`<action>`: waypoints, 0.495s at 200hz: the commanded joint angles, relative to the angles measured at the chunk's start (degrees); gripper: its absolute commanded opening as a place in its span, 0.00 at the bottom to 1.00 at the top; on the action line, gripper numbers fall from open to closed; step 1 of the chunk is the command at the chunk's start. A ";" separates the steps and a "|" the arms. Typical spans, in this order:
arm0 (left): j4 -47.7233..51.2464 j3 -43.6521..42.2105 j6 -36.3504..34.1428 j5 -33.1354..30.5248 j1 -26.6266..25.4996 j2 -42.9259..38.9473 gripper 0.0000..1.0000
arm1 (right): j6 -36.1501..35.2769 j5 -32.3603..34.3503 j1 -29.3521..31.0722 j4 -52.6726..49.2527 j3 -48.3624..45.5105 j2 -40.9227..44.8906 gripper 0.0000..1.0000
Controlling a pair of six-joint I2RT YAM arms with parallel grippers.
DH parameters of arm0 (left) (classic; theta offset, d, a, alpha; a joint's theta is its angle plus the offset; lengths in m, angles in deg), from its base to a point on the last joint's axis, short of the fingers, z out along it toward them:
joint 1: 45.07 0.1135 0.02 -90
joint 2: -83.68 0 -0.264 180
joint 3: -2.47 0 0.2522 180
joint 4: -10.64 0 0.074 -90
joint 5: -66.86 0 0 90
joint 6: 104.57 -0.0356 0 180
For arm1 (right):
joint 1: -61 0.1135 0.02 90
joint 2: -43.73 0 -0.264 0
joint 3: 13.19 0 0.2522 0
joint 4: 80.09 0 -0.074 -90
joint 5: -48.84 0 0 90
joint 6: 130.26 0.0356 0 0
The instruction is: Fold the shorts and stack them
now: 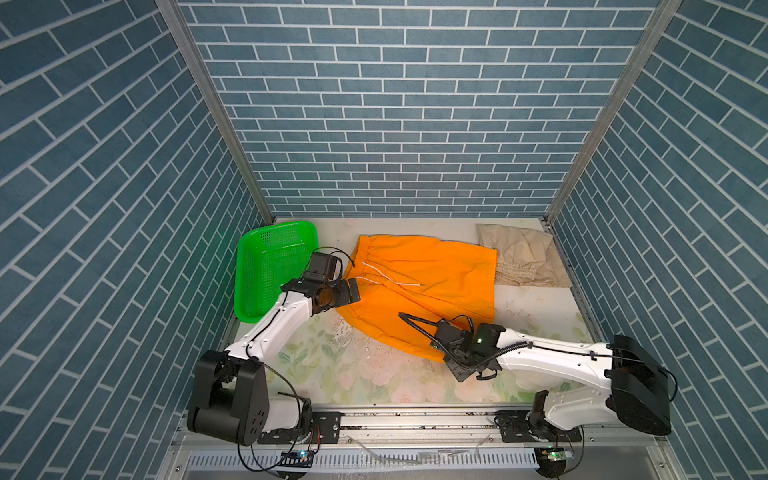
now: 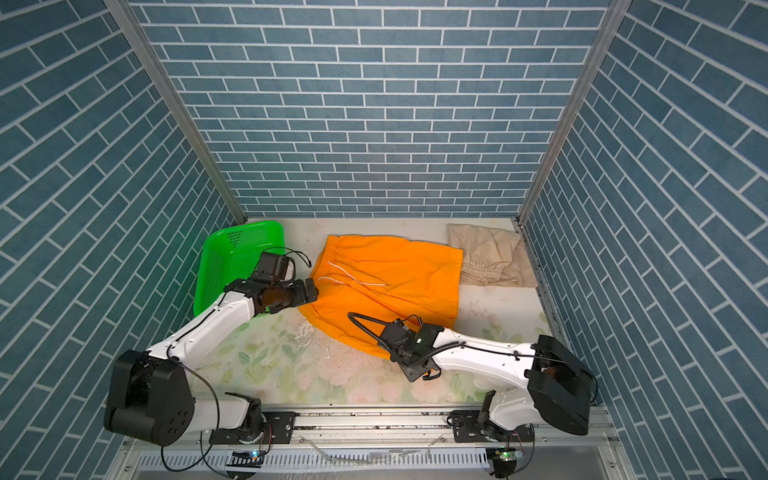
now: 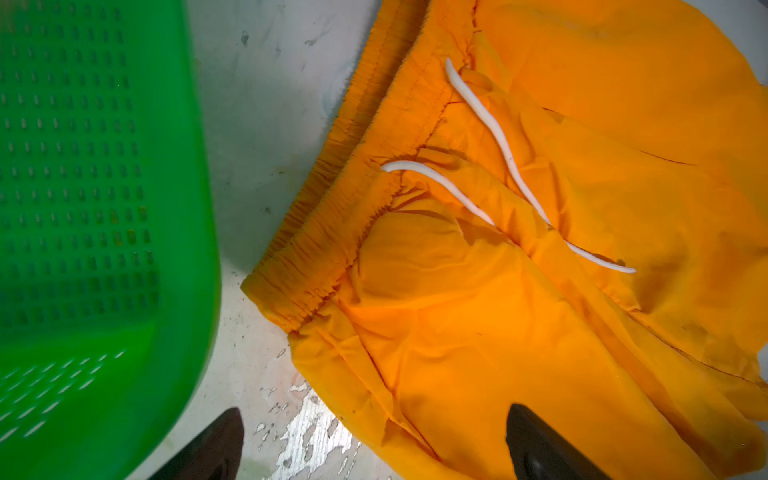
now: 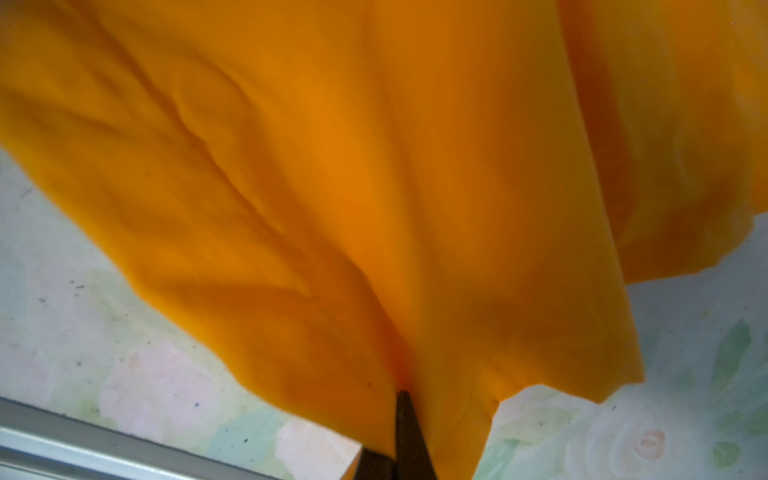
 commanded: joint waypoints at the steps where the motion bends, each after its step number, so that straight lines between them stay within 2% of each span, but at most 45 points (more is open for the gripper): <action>1: -6.35 -3.59 4.50 -1.99 -0.79 0.18 0.97 | 3.36 1.06 -1.15 -1.69 -1.49 3.20 0.00; 45: -15.70 -7.35 6.45 -4.04 -0.90 3.24 0.93 | 5.22 0.81 -1.77 -1.06 -4.24 7.18 0.00; 99: -20.33 -7.15 7.80 -2.82 -0.86 12.08 0.89 | 6.54 1.40 -1.80 1.15 -5.31 9.61 0.00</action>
